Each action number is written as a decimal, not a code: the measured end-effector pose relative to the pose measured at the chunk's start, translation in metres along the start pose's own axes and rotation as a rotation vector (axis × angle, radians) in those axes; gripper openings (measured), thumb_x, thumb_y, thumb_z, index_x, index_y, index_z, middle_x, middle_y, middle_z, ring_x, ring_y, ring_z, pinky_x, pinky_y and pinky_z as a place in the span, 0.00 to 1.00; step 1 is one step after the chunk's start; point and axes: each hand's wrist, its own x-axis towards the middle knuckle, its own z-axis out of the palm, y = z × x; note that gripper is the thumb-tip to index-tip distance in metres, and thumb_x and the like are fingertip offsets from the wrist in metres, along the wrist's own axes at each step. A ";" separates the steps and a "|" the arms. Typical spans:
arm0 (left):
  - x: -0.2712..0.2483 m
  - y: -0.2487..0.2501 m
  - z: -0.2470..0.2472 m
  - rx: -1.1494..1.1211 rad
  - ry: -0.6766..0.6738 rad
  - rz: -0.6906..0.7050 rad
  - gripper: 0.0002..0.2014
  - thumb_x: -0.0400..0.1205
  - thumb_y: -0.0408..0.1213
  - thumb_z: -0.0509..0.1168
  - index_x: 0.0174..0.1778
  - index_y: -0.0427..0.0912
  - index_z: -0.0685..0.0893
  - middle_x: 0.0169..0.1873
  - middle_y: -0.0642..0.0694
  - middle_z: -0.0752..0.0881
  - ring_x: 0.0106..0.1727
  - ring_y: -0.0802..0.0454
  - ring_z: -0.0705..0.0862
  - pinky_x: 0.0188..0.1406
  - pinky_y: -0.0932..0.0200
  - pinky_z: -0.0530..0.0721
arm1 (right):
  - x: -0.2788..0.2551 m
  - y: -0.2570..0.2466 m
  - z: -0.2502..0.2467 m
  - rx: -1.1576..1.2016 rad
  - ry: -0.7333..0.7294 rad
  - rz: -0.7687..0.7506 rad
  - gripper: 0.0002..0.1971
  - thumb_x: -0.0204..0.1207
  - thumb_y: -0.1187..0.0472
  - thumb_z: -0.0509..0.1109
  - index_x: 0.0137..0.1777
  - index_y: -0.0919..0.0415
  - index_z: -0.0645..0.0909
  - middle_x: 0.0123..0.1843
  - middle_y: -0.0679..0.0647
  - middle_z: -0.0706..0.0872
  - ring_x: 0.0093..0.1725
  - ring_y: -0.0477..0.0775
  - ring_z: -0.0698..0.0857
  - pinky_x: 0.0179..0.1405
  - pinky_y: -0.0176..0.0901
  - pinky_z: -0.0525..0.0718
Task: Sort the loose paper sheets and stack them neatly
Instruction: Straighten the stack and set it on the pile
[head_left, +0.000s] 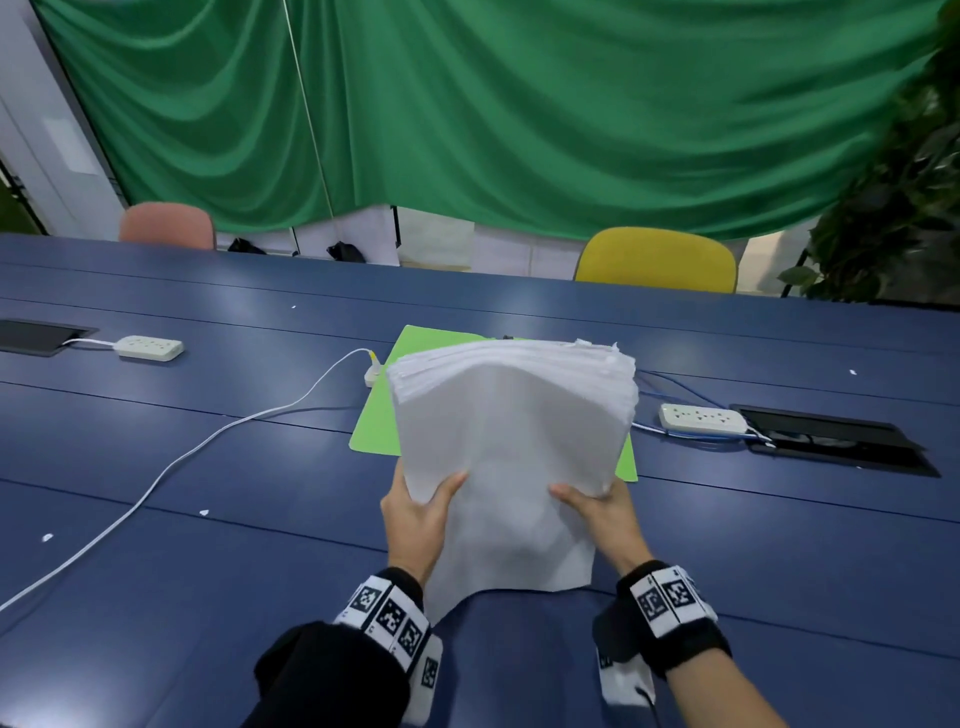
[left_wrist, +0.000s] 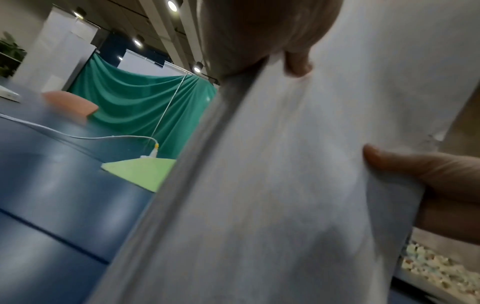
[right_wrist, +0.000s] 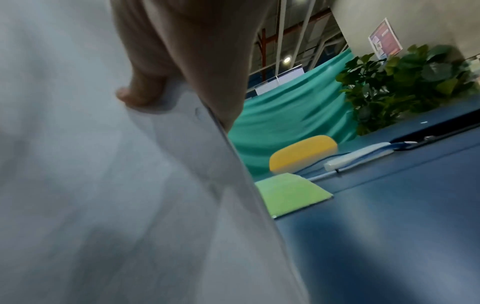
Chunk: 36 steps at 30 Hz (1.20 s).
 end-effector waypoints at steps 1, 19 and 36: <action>0.000 0.002 0.002 -0.009 0.017 0.017 0.18 0.70 0.30 0.76 0.55 0.43 0.83 0.45 0.55 0.88 0.44 0.64 0.87 0.43 0.75 0.83 | 0.002 -0.001 0.000 0.008 0.026 -0.013 0.14 0.63 0.73 0.79 0.45 0.58 0.83 0.38 0.43 0.88 0.33 0.35 0.87 0.33 0.25 0.83; 0.017 -0.075 -0.002 0.273 -0.283 -0.170 0.21 0.70 0.42 0.77 0.56 0.41 0.83 0.44 0.60 0.90 0.49 0.63 0.88 0.52 0.60 0.85 | 0.017 0.090 -0.018 -0.171 0.048 0.172 0.15 0.69 0.73 0.75 0.41 0.49 0.83 0.39 0.38 0.88 0.40 0.42 0.87 0.40 0.24 0.83; 0.165 -0.138 0.153 0.724 -0.559 -0.526 0.31 0.85 0.46 0.58 0.77 0.29 0.58 0.73 0.33 0.72 0.73 0.40 0.73 0.71 0.53 0.71 | 0.215 0.124 -0.070 -0.582 0.158 0.486 0.22 0.76 0.54 0.71 0.64 0.69 0.78 0.63 0.65 0.84 0.63 0.64 0.82 0.55 0.43 0.75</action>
